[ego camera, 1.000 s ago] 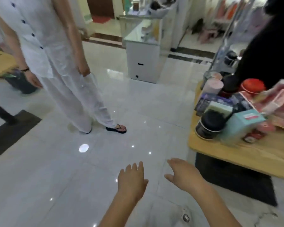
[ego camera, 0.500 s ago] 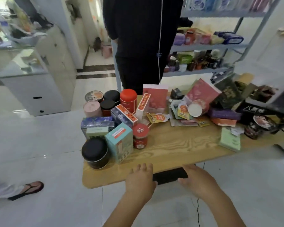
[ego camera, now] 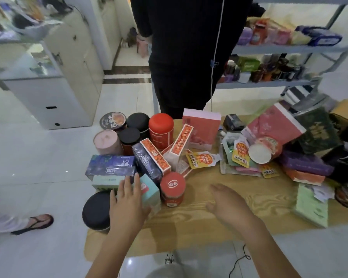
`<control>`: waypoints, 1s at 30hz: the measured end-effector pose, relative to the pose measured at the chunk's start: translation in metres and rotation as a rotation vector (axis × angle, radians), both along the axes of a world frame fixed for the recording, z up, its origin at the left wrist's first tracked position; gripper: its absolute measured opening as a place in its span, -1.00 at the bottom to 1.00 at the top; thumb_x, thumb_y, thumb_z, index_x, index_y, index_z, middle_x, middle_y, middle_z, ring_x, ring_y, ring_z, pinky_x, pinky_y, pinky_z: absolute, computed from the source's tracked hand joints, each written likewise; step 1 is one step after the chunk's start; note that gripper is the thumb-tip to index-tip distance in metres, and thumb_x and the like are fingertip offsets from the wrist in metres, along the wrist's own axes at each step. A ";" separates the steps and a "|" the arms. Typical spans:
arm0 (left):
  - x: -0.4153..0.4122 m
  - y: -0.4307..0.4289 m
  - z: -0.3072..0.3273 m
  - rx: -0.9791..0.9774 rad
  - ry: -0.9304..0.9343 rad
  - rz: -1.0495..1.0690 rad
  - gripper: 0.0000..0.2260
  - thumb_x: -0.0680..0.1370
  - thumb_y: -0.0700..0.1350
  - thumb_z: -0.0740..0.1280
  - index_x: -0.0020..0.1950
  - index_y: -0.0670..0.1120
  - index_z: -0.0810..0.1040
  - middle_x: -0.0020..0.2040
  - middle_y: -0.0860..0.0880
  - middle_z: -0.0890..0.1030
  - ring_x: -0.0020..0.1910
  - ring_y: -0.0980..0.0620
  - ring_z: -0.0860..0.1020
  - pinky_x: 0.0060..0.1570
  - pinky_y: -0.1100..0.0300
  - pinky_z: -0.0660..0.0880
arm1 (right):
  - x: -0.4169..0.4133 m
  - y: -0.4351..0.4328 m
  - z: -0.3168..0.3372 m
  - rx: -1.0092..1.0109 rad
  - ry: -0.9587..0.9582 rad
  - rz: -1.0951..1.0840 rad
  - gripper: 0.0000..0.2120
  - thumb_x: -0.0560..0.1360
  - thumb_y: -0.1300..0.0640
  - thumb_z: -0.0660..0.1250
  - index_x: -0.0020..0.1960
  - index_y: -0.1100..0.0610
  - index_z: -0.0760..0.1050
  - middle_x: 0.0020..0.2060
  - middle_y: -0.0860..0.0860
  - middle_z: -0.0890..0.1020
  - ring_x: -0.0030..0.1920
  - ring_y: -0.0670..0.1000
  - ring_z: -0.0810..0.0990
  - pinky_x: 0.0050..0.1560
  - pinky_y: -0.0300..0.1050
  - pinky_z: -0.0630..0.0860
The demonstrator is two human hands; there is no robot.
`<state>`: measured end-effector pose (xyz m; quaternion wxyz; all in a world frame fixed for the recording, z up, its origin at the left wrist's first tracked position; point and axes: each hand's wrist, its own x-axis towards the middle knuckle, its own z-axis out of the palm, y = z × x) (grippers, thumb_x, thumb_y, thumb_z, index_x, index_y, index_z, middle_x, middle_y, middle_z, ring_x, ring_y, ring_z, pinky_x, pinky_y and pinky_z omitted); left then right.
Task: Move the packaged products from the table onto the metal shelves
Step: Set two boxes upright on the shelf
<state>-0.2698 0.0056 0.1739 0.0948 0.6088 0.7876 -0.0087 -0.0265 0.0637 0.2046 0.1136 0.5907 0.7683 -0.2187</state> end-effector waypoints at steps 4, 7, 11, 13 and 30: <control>-0.009 0.012 -0.016 0.014 -0.013 0.029 -0.10 0.47 0.21 0.34 0.57 -0.12 -0.12 0.53 -0.17 0.16 0.47 -0.15 0.22 0.42 -0.04 0.21 | -0.028 0.049 -0.004 0.137 0.028 0.084 -0.25 0.58 -0.10 0.22 0.58 0.01 -0.15 0.56 0.01 -0.07 0.55 0.05 -0.02 0.48 0.00 0.06; -0.009 0.019 -0.023 -0.001 -0.017 0.072 -0.13 0.40 0.21 0.42 0.55 -0.11 0.11 0.40 -0.13 0.36 0.33 -0.16 0.39 0.27 -0.07 0.36 | -0.046 0.082 -0.010 0.205 0.071 0.149 -0.17 0.54 -0.09 0.29 0.56 -0.05 -0.22 0.55 -0.01 -0.21 0.54 0.04 -0.20 0.50 0.05 -0.10; -0.009 0.029 -0.032 0.023 -0.006 0.077 -0.15 0.12 0.21 0.60 0.28 -0.18 0.49 0.03 -0.15 0.57 -0.07 -0.22 0.56 -0.18 -0.12 0.52 | -0.067 0.122 -0.016 0.287 0.062 0.297 -0.09 0.50 -0.08 0.34 0.54 -0.14 -0.28 0.51 -0.04 -0.34 0.51 0.04 -0.36 0.47 0.10 -0.28; -0.007 0.031 -0.037 0.075 0.028 0.078 -0.17 0.02 0.22 0.62 0.15 -0.17 0.53 -0.12 -0.12 0.56 -0.21 -0.19 0.55 -0.31 -0.06 0.51 | -0.072 0.140 -0.021 0.293 0.035 0.366 -0.10 0.50 -0.14 0.33 0.54 -0.14 -0.28 0.52 -0.01 -0.34 0.50 0.06 -0.38 0.47 0.15 -0.32; 0.008 0.027 -0.039 0.188 0.132 0.145 -0.28 0.34 0.48 0.03 0.13 -0.09 0.45 -0.05 -0.03 0.54 -0.05 -0.10 0.56 0.17 -0.29 0.40 | -0.078 0.202 -0.068 0.654 0.237 0.858 -0.41 0.43 -0.39 0.12 -0.02 0.12 0.52 -0.11 0.02 0.56 -0.05 0.10 0.52 0.28 0.08 0.28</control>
